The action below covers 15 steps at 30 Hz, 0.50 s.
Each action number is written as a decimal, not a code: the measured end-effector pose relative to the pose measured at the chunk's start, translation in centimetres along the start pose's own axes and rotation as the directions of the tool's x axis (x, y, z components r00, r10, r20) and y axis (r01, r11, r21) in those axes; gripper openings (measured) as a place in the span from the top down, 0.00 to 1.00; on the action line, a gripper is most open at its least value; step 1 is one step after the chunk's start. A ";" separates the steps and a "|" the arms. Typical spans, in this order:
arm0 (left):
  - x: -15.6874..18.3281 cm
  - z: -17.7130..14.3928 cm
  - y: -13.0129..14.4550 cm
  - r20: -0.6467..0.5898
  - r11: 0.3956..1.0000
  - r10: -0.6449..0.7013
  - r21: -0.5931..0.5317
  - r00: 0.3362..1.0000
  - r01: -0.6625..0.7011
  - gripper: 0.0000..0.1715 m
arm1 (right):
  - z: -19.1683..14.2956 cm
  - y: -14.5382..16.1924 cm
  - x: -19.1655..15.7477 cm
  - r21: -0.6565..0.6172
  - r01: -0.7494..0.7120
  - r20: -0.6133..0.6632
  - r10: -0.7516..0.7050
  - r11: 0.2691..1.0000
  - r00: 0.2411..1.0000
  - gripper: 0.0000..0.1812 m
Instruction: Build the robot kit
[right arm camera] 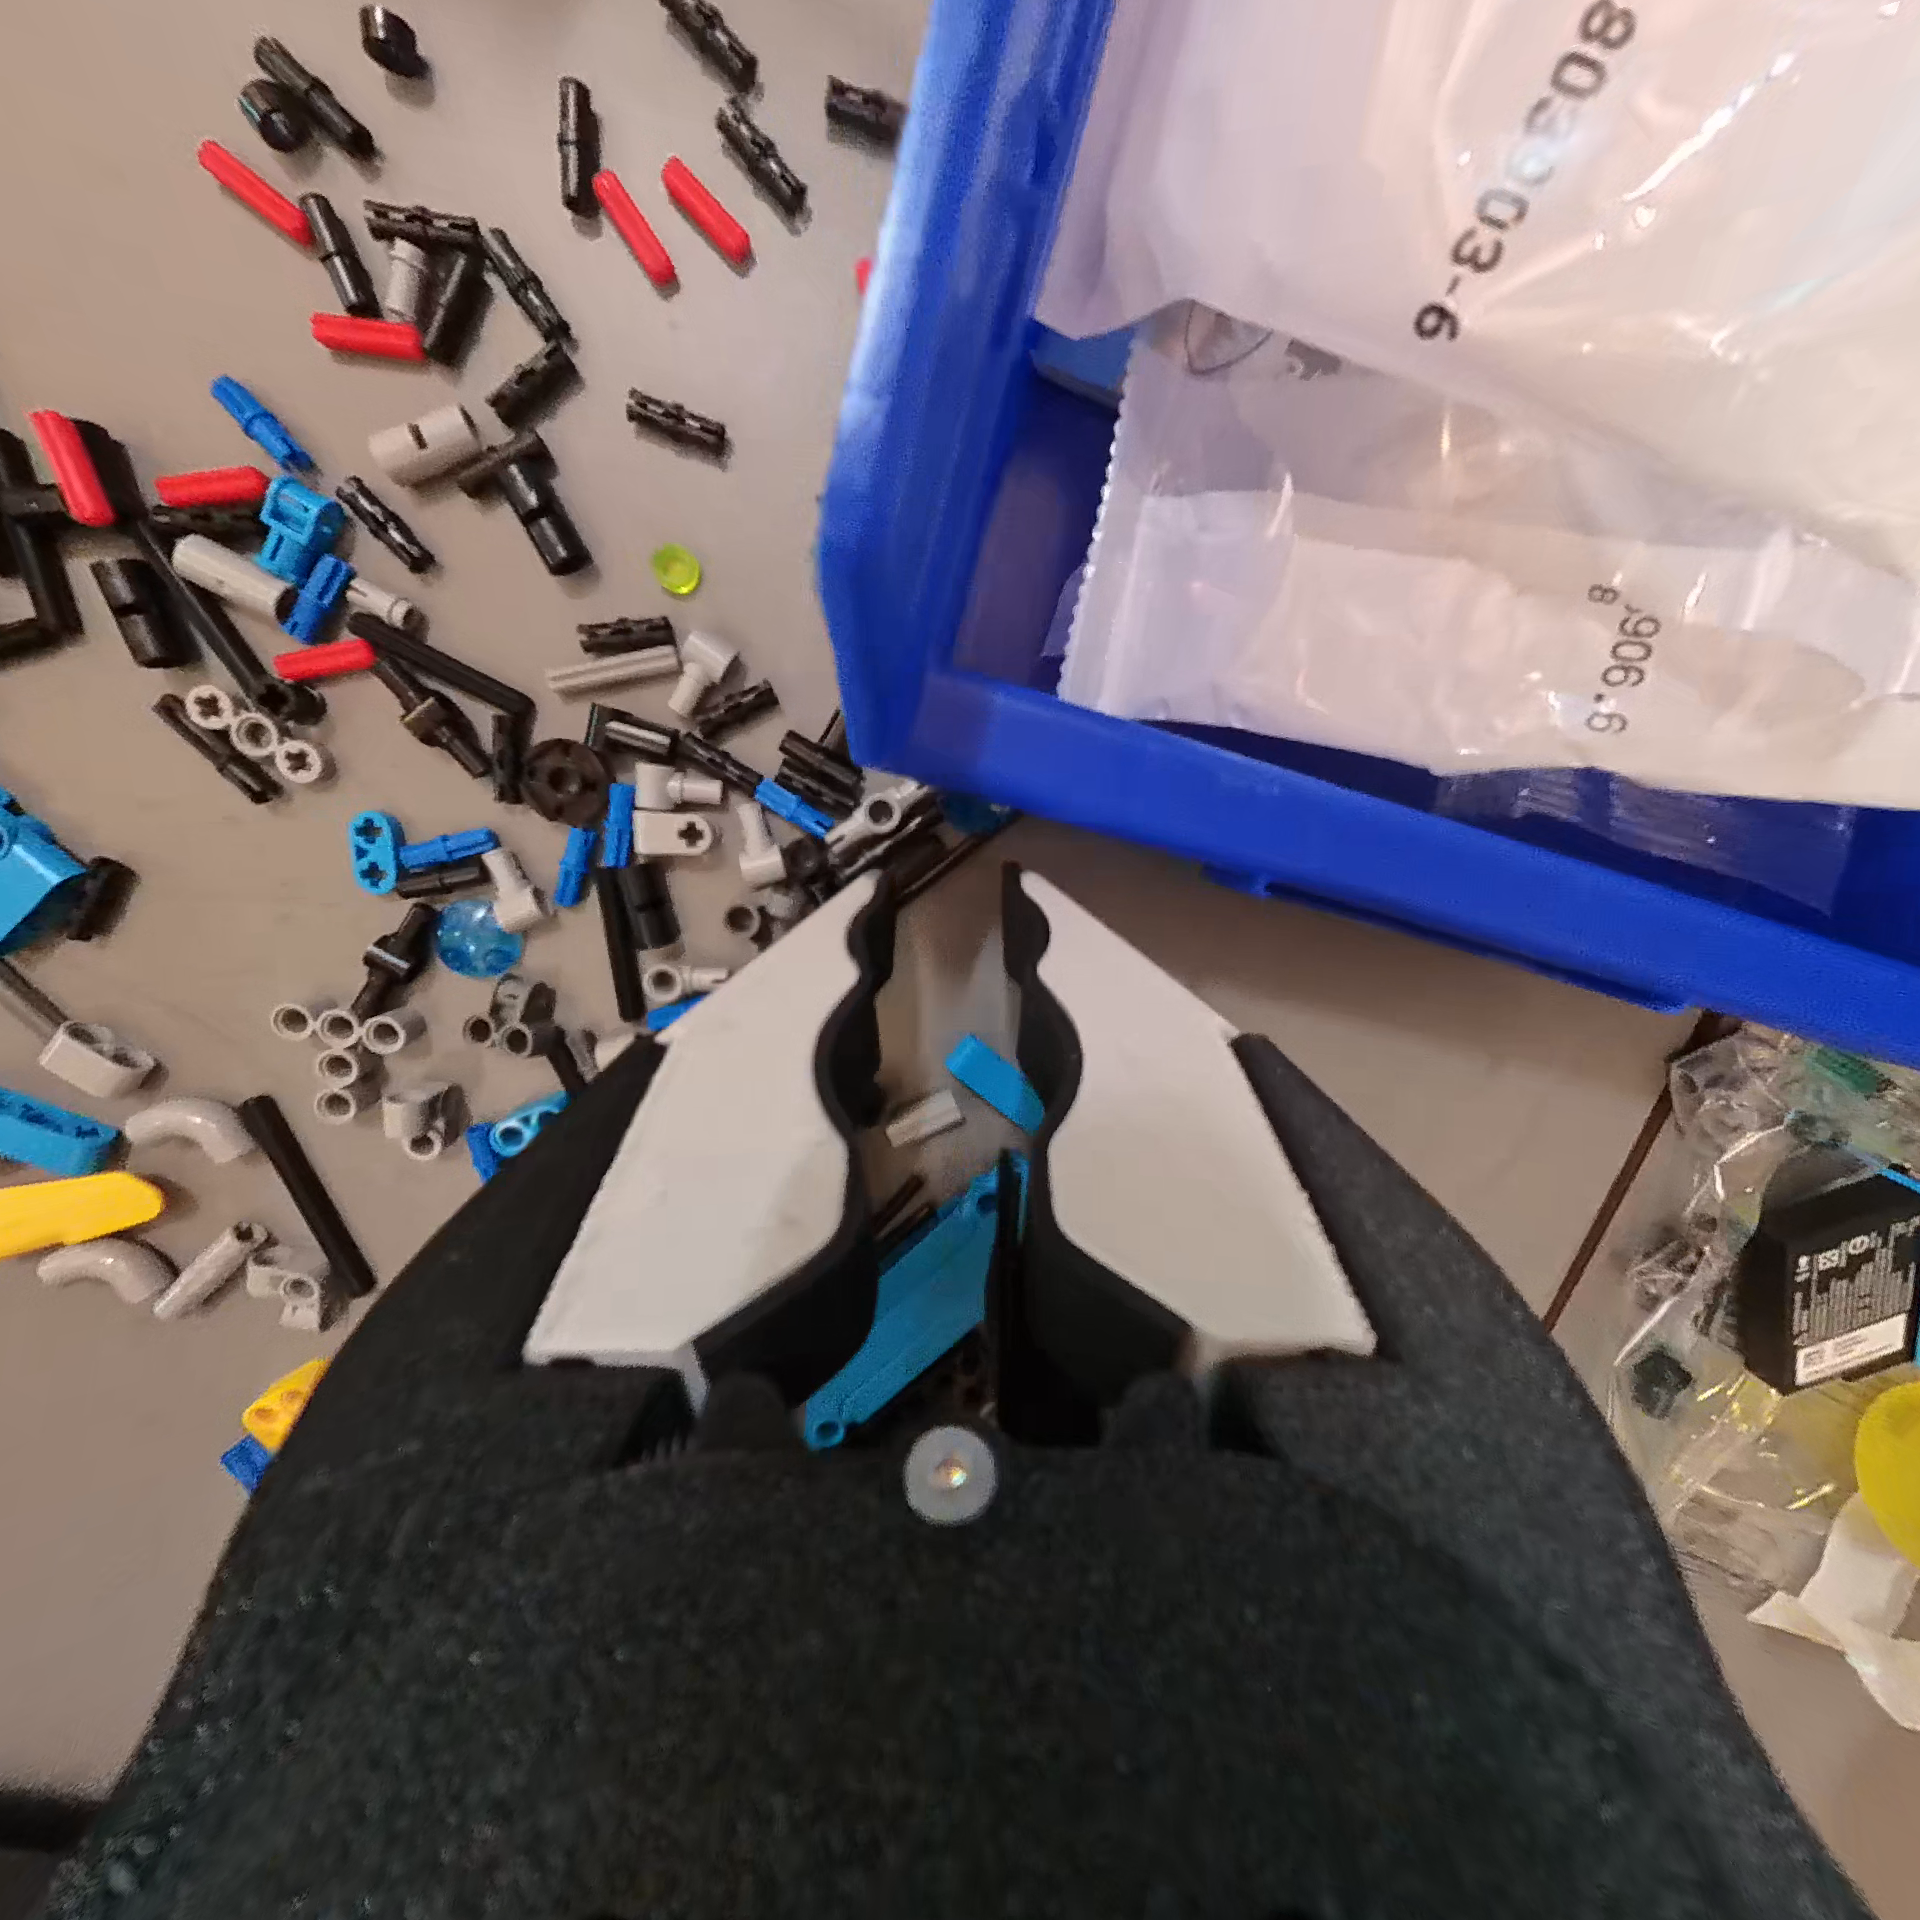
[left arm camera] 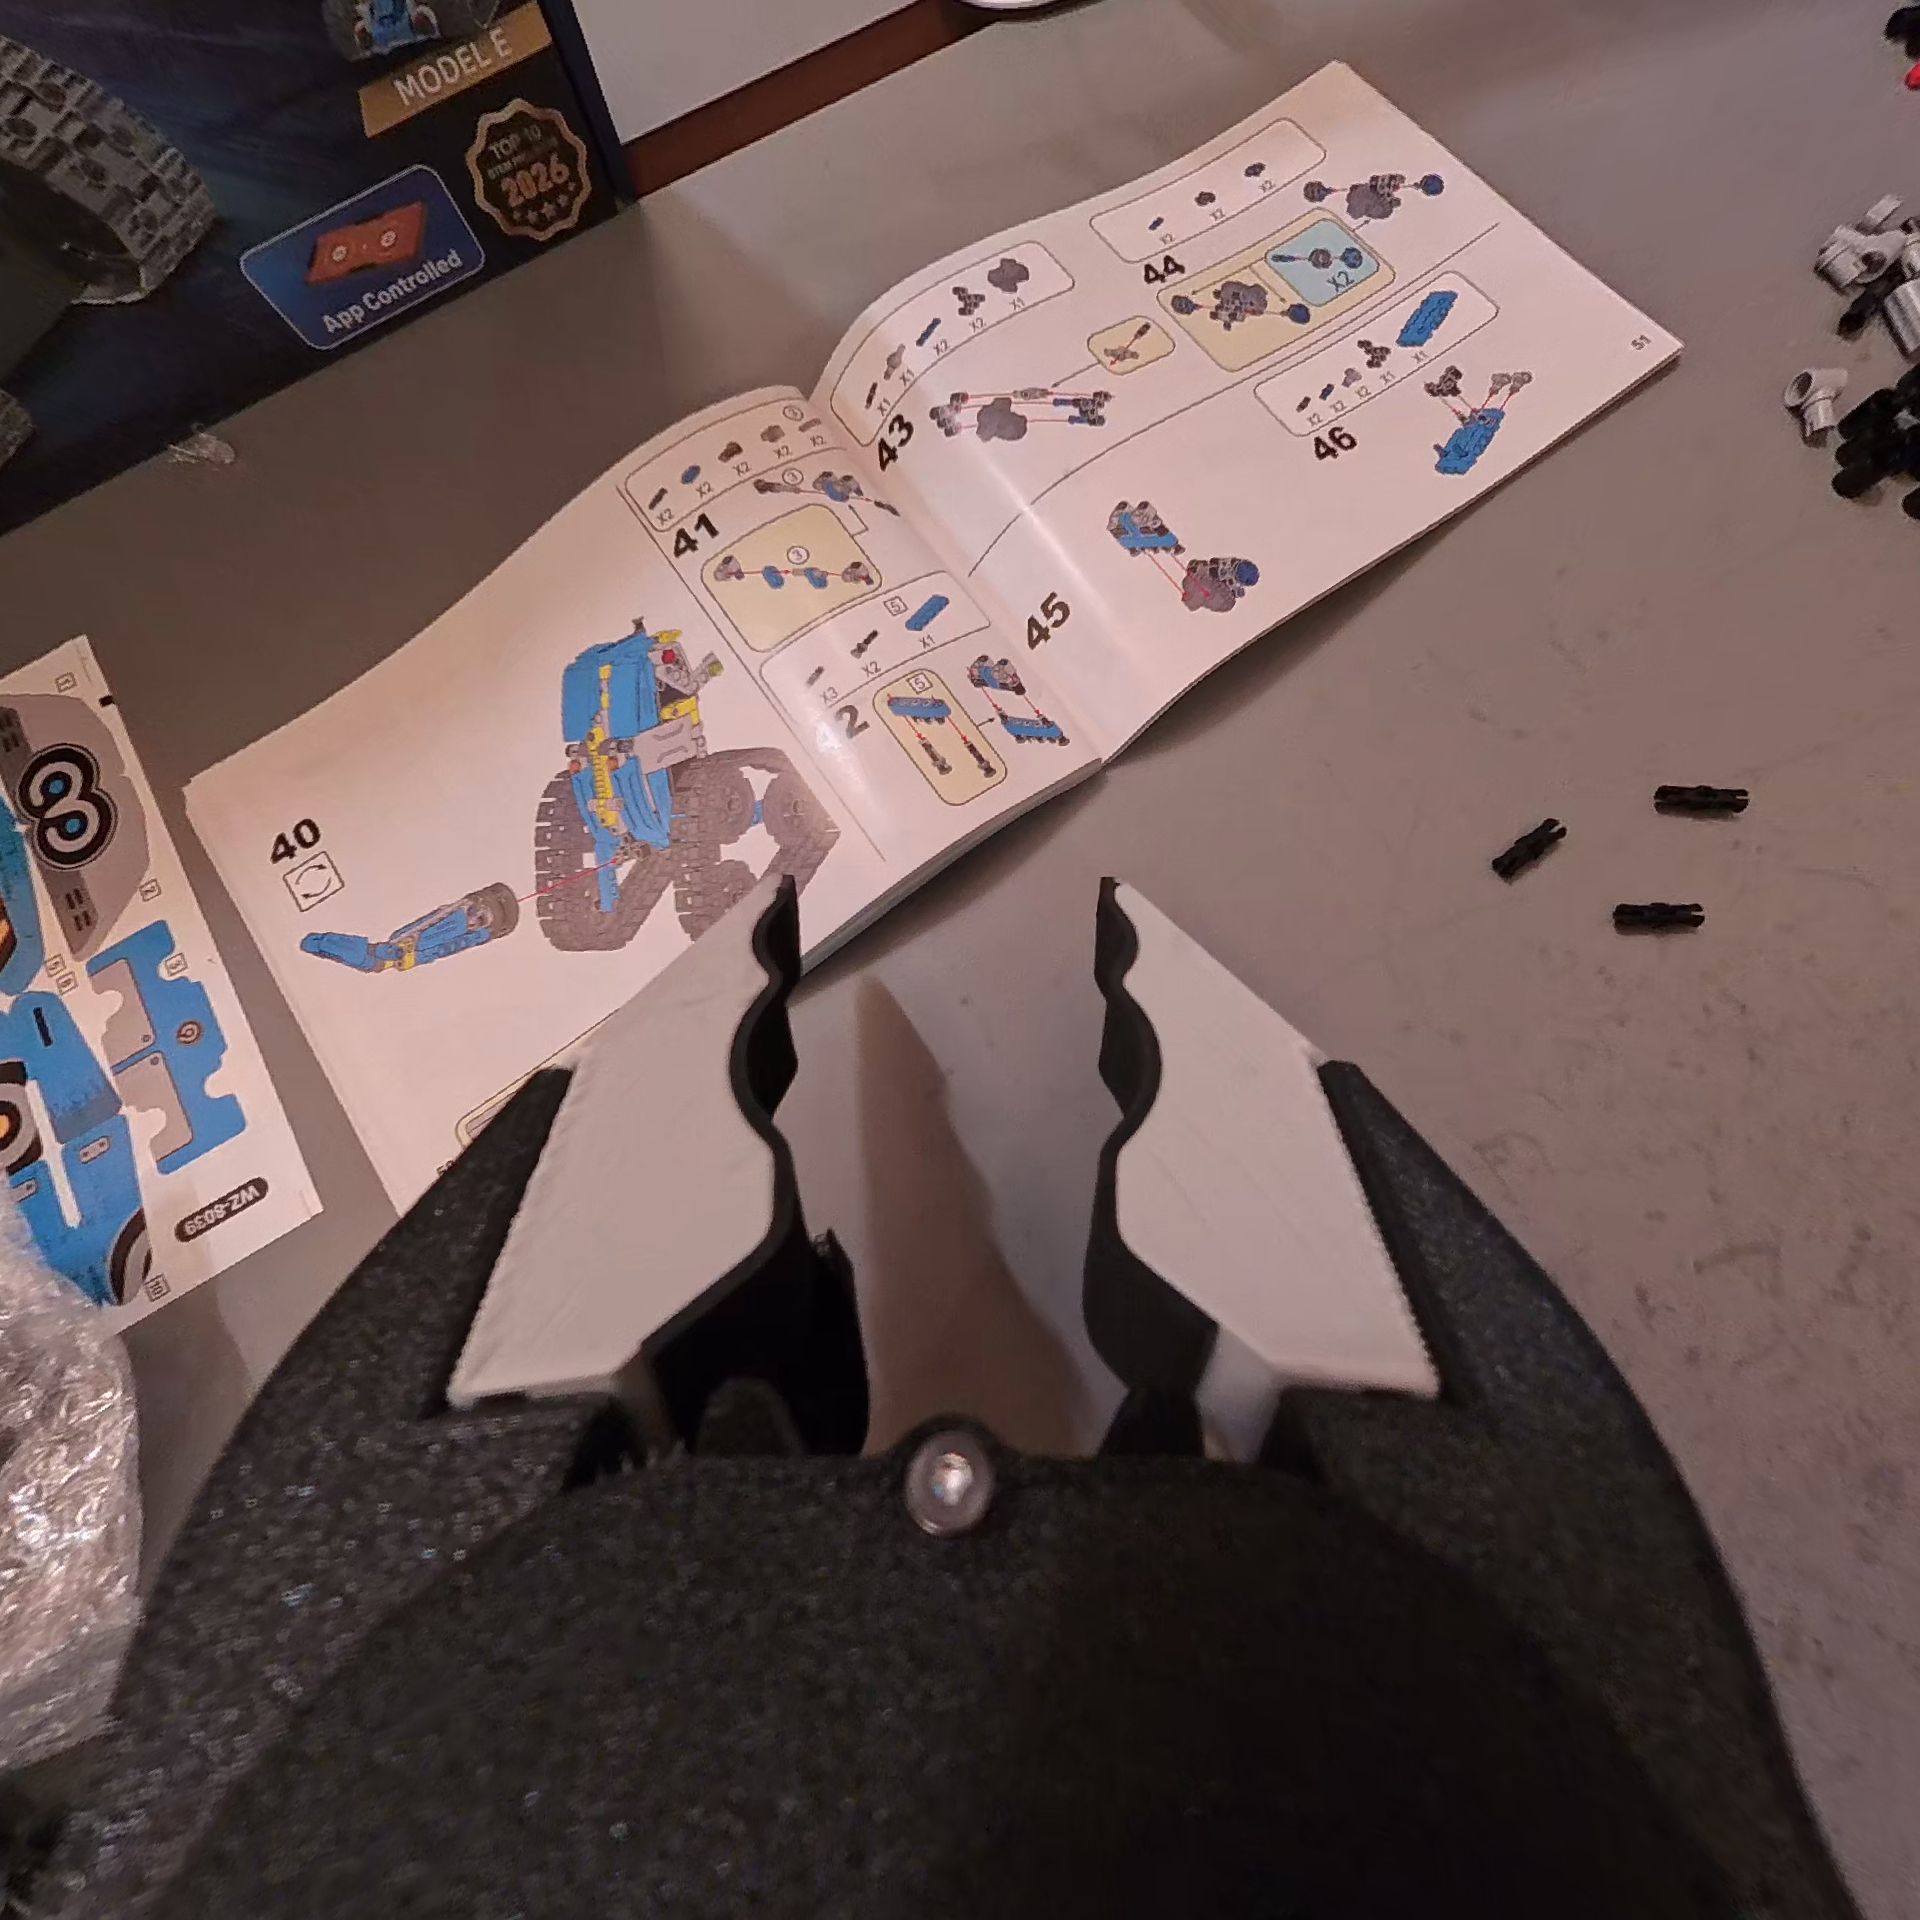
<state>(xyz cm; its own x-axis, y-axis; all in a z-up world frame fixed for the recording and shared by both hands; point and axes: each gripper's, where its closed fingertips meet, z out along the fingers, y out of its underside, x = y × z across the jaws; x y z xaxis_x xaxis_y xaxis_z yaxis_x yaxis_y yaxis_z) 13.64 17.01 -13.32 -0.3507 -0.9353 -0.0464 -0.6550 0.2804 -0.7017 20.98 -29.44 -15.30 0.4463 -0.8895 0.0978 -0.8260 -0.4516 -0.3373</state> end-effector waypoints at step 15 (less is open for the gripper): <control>0.0 0.0 0.0 0.001 1.000 0.001 0.000 1.000 -0.001 0.67 | -0.8 -0.2 -0.1 0.036 -0.021 0.043 0.020 0.999 0.999 0.90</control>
<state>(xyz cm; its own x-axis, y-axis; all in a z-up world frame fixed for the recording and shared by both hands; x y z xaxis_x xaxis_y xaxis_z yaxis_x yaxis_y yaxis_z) 13.63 17.02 -13.29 -0.3508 -0.9353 -0.0473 -0.6549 0.2811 -0.7015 20.78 -29.28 -14.45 0.4443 -0.8944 0.0510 -0.8222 -0.4297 -0.3732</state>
